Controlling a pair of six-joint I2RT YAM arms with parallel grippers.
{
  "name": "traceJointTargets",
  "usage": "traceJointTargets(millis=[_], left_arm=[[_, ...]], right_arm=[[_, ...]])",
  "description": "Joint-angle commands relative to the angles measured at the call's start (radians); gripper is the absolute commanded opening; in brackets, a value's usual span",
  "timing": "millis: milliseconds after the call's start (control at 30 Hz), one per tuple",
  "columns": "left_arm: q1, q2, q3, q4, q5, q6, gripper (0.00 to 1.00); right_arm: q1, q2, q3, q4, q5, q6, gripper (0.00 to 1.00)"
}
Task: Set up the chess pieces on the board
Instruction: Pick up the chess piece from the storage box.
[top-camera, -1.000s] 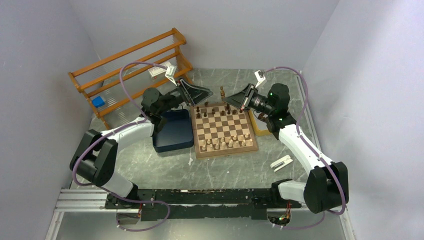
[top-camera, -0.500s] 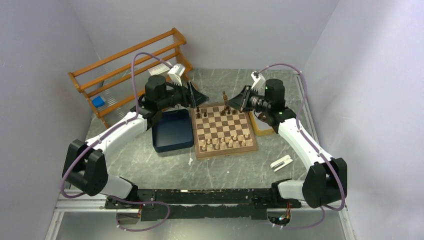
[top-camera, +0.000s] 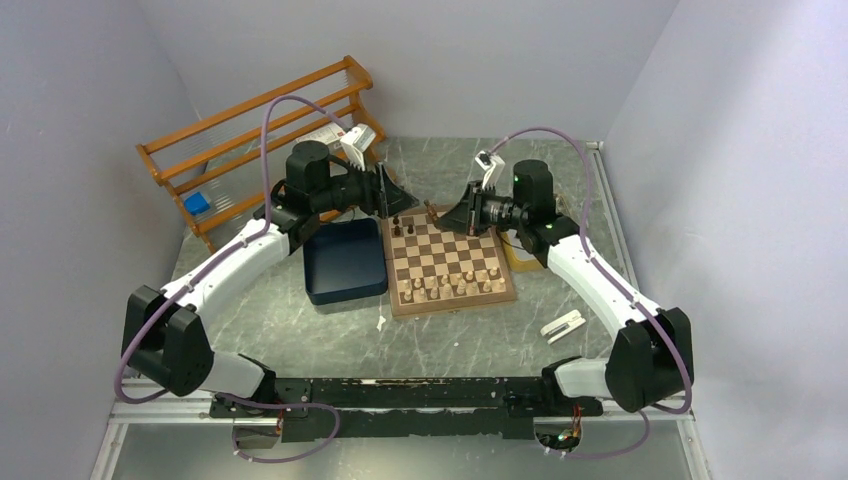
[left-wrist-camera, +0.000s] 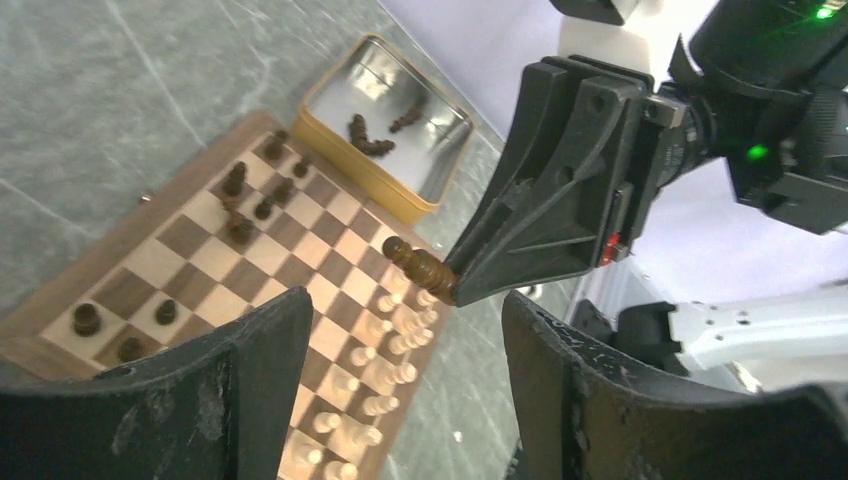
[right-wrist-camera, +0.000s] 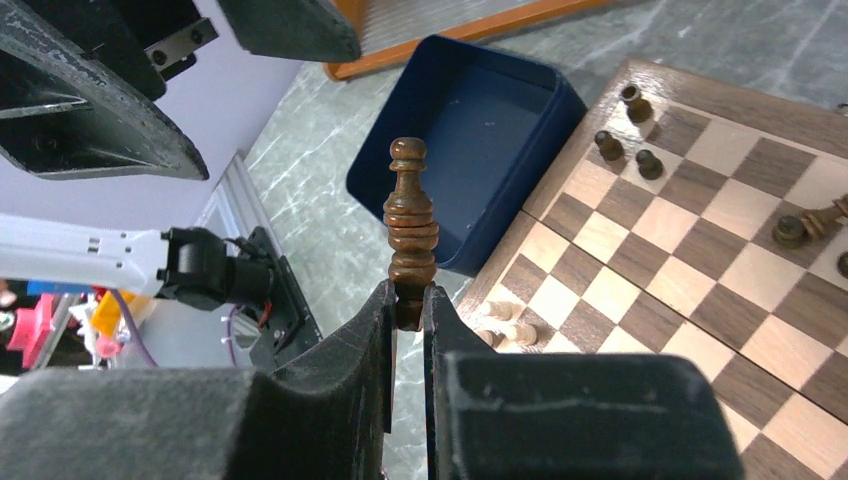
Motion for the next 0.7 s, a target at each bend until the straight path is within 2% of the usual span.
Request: traceJointTargets(millis=[0, 133, 267, 667], left_arm=[[0.007, 0.006, 0.026, 0.014, 0.132, -0.087, 0.76], [0.006, 0.007, 0.044, -0.024, 0.149, -0.078, 0.80], [0.006, 0.023, 0.062, -0.066, 0.145, -0.062, 0.80], [0.006, 0.086, 0.105, -0.120, 0.189, -0.141, 0.63]], right_arm=[[0.014, -0.038, -0.033, 0.091, -0.072, -0.024, 0.00], [0.022, -0.043, -0.045, 0.123, -0.085, -0.019, 0.00], [0.025, -0.047, -0.058, 0.154, -0.096, -0.002, 0.00], [0.054, -0.042, -0.057, 0.164, -0.118, 0.005, 0.00]])
